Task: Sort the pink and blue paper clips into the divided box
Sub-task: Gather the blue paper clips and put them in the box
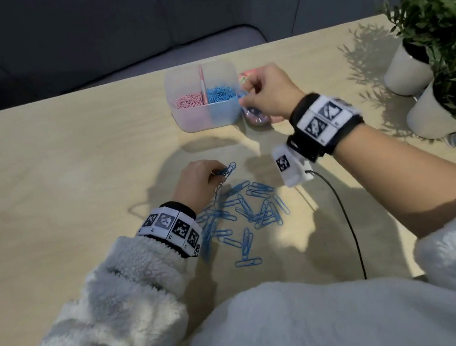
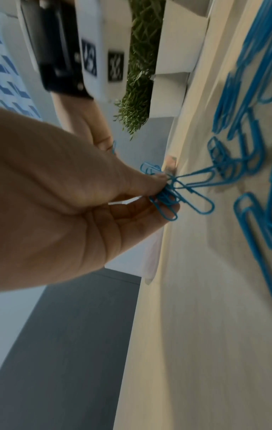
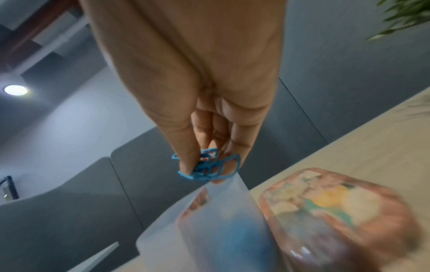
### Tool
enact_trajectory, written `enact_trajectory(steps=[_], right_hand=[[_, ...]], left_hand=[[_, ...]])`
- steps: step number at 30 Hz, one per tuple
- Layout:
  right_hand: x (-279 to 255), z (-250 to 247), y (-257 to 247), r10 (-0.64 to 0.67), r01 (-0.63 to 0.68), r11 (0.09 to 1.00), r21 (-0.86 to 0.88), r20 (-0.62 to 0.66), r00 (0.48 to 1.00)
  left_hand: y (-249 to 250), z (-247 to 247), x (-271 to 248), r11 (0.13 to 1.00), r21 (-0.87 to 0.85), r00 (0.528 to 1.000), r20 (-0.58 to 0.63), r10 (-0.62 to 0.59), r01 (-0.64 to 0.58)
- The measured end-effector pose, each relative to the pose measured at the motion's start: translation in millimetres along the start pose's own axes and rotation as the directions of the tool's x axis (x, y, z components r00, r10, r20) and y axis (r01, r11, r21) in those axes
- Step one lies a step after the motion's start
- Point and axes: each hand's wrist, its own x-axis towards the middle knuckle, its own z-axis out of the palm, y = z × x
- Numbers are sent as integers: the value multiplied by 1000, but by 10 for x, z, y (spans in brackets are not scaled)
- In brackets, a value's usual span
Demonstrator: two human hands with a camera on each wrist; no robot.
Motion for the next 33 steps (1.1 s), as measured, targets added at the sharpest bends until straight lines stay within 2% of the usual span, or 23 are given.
enact_trajectory(steps=[4,8,11,13,17,19,21,24,27,30,33], right_hand=[[487,-33,-221,61,-60,998,7,-93,994],[710,47,-319,73,-70,992,-109,30,997],[767,145,-339,116,-112,988,-110,32,993],[745,142,-321,103,-100,993,-57,49,993],[546,12,-157,109,-105,963,247,-5,994],[384,-35,-60,115,-85,928,363,-62,991],[176,-48,61,111,-68,901,429,-76,991],[-153,-21,292,99,-79,901,426,-25,995],[-460,20,492,92,-100,905,413,39,995],[-710,66,660,114,-126,930,345,56,992],[-918,120,831,131,-143,981,130,95,987]], left_hand=[[57,-74,70,988,-146,995,-77,-56,44],[160,-215,247,967,-250,984,-152,-93,52],[218,-349,459,951,-306,970,-218,-109,38],[250,-440,642,945,-327,962,-248,-112,26],[280,-612,1081,929,-362,945,-269,-183,77],[344,-673,1271,939,-325,940,-272,-208,114],[399,-694,1430,963,-202,929,-289,-231,177],[484,-662,1583,970,58,941,-265,-212,235],[543,-586,1618,943,241,964,-192,-186,230],[570,-560,1556,950,260,979,-151,-135,171],[559,-545,1312,987,159,992,-125,-7,27]])
